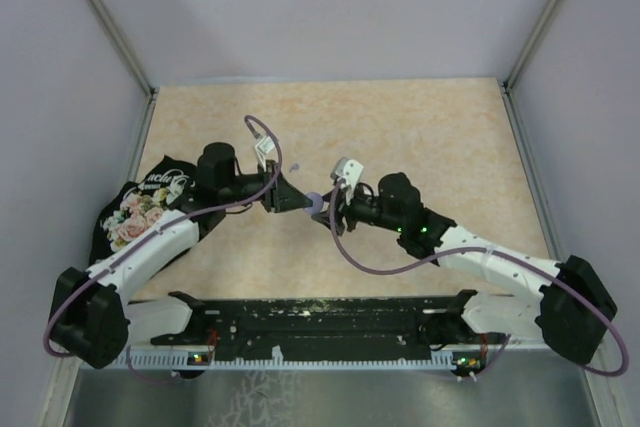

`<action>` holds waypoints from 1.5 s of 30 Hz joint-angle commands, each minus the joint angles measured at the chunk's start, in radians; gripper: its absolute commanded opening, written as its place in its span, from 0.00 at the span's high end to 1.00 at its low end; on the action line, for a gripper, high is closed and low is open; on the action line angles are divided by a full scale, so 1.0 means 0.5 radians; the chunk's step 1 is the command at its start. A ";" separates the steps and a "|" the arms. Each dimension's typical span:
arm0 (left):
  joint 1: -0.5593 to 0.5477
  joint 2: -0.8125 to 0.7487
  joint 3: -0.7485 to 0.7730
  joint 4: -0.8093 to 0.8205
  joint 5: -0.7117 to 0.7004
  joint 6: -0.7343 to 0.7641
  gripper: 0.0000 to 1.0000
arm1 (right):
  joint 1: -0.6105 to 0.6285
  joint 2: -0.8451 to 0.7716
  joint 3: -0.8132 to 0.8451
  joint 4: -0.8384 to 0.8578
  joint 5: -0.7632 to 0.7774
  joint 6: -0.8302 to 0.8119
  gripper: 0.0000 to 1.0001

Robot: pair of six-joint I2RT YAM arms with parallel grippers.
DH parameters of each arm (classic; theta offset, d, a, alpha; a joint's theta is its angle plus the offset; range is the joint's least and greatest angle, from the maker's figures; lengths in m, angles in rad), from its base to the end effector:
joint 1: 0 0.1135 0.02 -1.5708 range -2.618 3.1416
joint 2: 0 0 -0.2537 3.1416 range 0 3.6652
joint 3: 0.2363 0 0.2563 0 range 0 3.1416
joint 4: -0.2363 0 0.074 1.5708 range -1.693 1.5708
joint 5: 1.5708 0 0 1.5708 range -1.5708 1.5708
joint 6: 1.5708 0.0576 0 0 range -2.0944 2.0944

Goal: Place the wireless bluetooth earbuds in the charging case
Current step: Pick up the charging case at the center of the board, then open the charging case.

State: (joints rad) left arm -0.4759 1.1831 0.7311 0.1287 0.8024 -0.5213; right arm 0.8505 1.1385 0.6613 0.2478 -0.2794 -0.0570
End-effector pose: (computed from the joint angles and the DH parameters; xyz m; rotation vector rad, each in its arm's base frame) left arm 0.2322 -0.1663 0.2573 0.5546 1.9765 -1.4071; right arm 0.1784 0.2274 0.2533 -0.9994 1.5770 0.8095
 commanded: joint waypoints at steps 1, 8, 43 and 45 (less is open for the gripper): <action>0.014 -0.087 0.164 -0.184 0.029 0.375 0.94 | -0.186 -0.172 -0.040 0.215 -0.467 0.171 0.47; 0.015 -0.105 0.353 -0.417 0.153 0.727 0.94 | -0.292 -0.195 0.029 0.183 -0.852 0.209 0.40; -0.140 0.015 0.860 -1.297 0.229 1.554 0.87 | -0.306 0.148 0.293 0.281 -1.345 0.317 0.90; -0.138 -0.004 0.851 -1.262 0.182 1.518 0.81 | -0.307 0.147 0.288 0.286 -1.367 0.325 0.96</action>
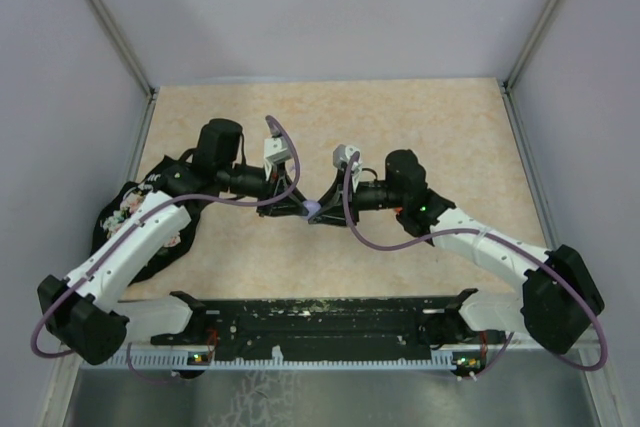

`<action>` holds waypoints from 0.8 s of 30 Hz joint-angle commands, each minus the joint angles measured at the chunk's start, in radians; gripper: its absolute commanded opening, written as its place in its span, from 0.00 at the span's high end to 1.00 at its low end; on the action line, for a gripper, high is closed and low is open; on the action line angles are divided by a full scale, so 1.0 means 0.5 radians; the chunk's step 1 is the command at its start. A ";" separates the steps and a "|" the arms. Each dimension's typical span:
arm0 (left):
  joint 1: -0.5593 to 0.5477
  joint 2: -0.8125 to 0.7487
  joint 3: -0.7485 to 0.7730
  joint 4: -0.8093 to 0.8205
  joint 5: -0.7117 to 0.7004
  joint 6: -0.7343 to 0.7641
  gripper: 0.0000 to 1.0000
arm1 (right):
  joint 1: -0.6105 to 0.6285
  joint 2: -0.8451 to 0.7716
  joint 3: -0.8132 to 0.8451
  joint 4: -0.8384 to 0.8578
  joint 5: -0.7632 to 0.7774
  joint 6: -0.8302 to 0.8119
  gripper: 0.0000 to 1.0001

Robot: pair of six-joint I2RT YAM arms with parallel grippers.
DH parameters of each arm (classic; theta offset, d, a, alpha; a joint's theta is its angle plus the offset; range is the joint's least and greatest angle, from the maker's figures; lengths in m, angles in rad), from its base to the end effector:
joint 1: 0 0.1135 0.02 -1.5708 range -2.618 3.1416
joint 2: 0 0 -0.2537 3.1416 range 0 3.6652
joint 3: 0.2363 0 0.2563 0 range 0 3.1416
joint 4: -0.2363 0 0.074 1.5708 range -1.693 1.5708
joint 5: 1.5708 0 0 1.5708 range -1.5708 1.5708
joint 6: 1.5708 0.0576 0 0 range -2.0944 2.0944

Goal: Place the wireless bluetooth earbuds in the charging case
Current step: Open the charging case.

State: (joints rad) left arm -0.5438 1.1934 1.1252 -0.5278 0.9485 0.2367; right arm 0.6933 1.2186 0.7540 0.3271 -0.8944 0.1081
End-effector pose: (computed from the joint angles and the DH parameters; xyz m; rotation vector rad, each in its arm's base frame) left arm 0.2053 -0.1788 0.3318 1.2869 1.6722 -1.1979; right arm 0.1952 0.2206 0.2785 -1.1742 1.4275 1.3327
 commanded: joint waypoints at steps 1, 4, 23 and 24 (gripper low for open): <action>-0.002 -0.032 0.061 0.068 -0.139 -0.017 0.77 | 0.006 -0.016 0.099 0.140 -0.148 0.005 0.98; -0.002 -0.051 0.042 0.128 -0.222 -0.081 0.67 | 0.007 -0.029 0.078 0.190 -0.161 0.039 1.00; 0.031 -0.150 -0.046 0.361 -0.505 -0.327 0.44 | 0.006 -0.044 0.048 0.255 -0.225 0.057 1.00; 0.034 -0.153 -0.050 0.369 -0.511 -0.337 0.43 | 0.006 -0.044 0.045 0.258 -0.224 0.057 1.00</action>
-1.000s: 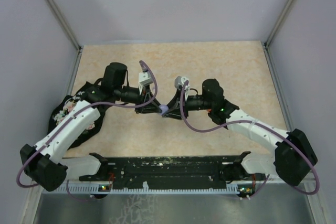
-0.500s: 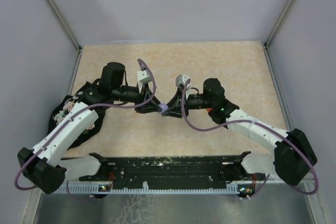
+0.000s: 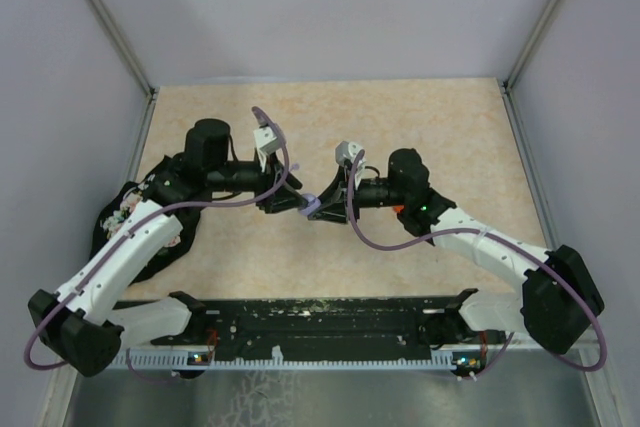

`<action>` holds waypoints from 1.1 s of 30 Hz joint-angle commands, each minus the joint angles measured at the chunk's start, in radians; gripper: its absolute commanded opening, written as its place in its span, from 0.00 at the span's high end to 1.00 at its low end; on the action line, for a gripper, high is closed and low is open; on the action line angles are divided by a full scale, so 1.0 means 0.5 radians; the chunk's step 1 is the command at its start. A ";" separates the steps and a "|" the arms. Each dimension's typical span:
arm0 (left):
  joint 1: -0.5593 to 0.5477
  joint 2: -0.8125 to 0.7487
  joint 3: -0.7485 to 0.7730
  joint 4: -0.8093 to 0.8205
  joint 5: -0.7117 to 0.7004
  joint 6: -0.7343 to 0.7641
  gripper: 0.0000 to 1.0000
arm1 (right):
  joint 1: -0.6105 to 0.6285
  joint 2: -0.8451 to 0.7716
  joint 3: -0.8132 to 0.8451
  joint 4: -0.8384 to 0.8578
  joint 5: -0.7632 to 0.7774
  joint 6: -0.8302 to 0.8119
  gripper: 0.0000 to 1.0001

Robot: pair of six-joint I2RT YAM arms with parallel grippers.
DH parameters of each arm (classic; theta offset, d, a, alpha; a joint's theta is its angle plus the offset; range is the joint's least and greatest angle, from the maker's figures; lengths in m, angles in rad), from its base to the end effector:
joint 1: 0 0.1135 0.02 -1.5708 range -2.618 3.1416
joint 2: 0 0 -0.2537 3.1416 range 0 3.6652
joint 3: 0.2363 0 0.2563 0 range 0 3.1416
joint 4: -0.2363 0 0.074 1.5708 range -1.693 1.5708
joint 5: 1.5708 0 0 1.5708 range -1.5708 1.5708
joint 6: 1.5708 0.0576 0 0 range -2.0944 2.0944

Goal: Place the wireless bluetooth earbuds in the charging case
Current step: Open the charging case, then pick up the earbud from the center of the board.

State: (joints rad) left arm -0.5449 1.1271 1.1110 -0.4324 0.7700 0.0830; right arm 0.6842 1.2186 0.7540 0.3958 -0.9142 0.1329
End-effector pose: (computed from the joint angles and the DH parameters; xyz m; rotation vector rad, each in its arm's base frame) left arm 0.2060 -0.1717 0.3486 1.0902 1.7260 -1.0650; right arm 0.1967 0.2193 0.2861 -1.1665 1.3680 1.3434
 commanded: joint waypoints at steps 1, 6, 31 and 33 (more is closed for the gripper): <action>0.039 -0.024 -0.027 0.188 -0.162 -0.036 0.42 | 0.025 -0.042 0.043 0.121 -0.185 0.007 1.00; 0.061 -0.019 -0.040 0.204 -0.288 -0.051 0.40 | 0.024 -0.041 0.024 0.129 -0.176 0.004 1.00; 0.193 0.209 -0.114 0.242 -1.127 -0.272 0.29 | 0.007 -0.367 -0.495 0.194 1.112 -0.198 1.00; 0.236 0.300 -0.086 0.205 -1.212 -0.301 0.30 | 0.008 -0.421 -0.535 0.199 1.204 -0.201 1.00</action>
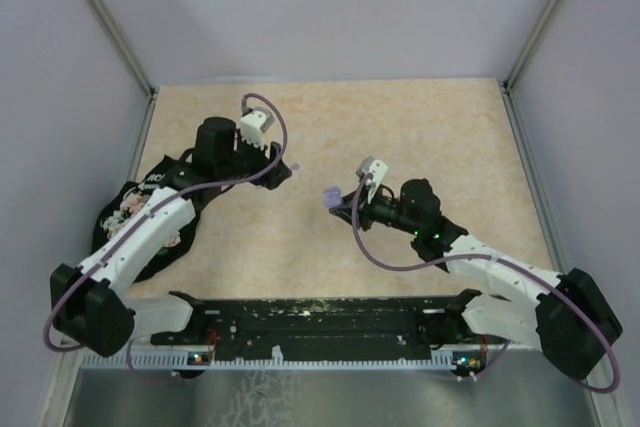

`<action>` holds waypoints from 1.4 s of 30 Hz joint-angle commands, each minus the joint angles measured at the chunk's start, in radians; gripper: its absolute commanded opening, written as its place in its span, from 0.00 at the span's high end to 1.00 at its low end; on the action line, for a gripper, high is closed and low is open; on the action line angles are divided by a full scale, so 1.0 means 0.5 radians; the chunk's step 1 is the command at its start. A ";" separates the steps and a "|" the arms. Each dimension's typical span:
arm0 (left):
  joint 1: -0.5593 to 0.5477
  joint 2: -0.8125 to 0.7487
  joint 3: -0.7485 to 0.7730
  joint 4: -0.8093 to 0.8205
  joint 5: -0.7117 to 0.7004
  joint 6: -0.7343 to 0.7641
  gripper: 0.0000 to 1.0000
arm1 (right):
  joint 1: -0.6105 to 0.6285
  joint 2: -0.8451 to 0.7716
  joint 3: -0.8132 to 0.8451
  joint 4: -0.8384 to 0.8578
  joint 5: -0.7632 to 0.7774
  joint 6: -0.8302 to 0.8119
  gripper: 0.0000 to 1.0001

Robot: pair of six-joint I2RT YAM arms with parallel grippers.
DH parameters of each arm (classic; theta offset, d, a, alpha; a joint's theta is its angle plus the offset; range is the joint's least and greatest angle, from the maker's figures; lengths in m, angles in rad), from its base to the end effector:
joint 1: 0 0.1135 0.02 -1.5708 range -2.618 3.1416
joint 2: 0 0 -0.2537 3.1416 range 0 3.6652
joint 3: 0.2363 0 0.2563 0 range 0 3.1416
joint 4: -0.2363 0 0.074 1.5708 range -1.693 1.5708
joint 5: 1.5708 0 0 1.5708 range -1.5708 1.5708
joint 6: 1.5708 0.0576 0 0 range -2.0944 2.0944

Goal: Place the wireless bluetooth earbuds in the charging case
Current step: Pick up the earbud from the center of the board.

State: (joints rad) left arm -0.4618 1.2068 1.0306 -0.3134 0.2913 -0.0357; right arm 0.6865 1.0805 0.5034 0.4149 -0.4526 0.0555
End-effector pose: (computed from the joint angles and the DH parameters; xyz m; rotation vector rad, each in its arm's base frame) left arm 0.2608 -0.1483 0.3052 0.6204 1.9995 -0.6047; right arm 0.1900 0.1882 0.2313 -0.8813 1.5804 0.9281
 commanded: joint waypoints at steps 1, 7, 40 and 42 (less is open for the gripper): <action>0.093 0.194 0.093 -0.056 -0.289 -0.073 0.30 | 0.002 -0.183 -0.052 0.165 0.311 -0.051 1.00; 0.188 0.509 0.173 -0.154 -0.443 -0.066 0.32 | 0.000 -0.257 -0.097 0.115 0.396 -0.062 1.00; 0.209 1.426 0.586 -0.401 -0.722 -0.051 0.62 | -0.005 -0.348 -0.193 0.152 0.469 0.000 1.00; 0.210 1.445 0.593 -0.401 -0.716 -0.051 0.63 | -0.003 -0.348 -0.191 0.152 0.465 0.004 1.00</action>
State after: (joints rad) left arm -0.3618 1.9034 1.2957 -0.5060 -0.0708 -0.0597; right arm 0.6861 0.9302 0.4034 0.4286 -0.2211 0.0429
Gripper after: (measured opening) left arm 0.380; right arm 0.224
